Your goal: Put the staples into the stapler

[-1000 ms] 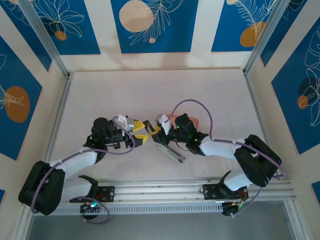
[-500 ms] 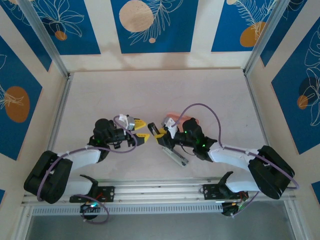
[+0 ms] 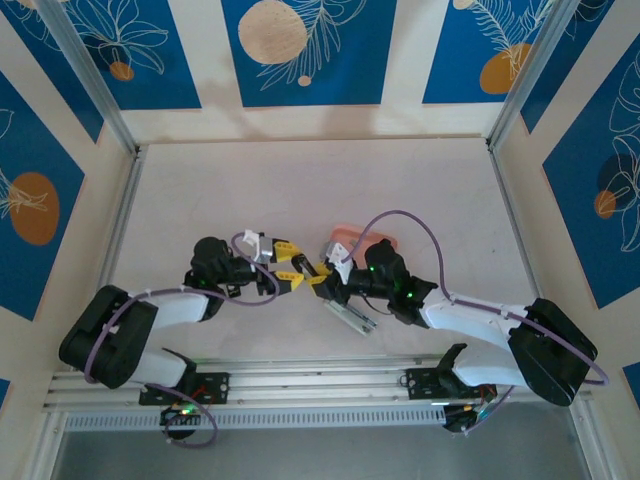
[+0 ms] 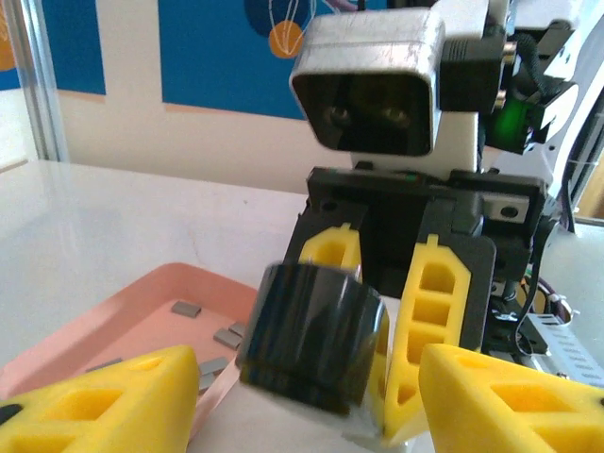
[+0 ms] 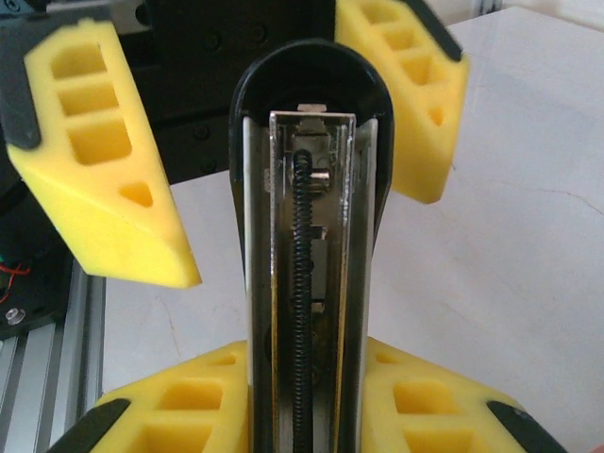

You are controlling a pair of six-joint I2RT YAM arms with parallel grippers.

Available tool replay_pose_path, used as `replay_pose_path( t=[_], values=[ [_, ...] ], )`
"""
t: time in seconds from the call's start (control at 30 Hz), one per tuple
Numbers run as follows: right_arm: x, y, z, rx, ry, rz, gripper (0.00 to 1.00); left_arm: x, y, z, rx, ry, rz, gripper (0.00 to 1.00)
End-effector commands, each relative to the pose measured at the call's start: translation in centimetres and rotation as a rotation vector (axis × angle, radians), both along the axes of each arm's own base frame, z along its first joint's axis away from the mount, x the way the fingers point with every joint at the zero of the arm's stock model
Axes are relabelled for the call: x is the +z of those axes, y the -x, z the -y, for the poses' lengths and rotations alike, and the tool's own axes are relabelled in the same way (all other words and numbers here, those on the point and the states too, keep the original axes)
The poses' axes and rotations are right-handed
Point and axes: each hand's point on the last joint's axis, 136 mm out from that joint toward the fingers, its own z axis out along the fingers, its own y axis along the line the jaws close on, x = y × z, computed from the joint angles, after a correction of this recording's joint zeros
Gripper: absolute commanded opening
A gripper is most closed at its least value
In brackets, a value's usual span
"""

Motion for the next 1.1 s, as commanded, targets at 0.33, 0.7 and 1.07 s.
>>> replay_pose_path(
  t=[0.33, 0.7, 1.07],
  values=[
    [2.3, 0.5, -1.0, 0.042, -0.034, 0.078, 0.0, 2.0, 1.7, 1.2, -0.135, 0.042, 0.066, 0.48],
    [2.2, -0.2, -0.7, -0.003, -0.028, 0.076, 0.08, 1.9, 2.5, 1.1, -0.169, 0.036, 0.08, 0.22],
    [1.0, -1.9, 3.6, -0.247, -0.082, -0.106, 0.36, 0.3, 2.0, 0.0, -0.048, -0.204, 0.146, 0.21]
  ],
)
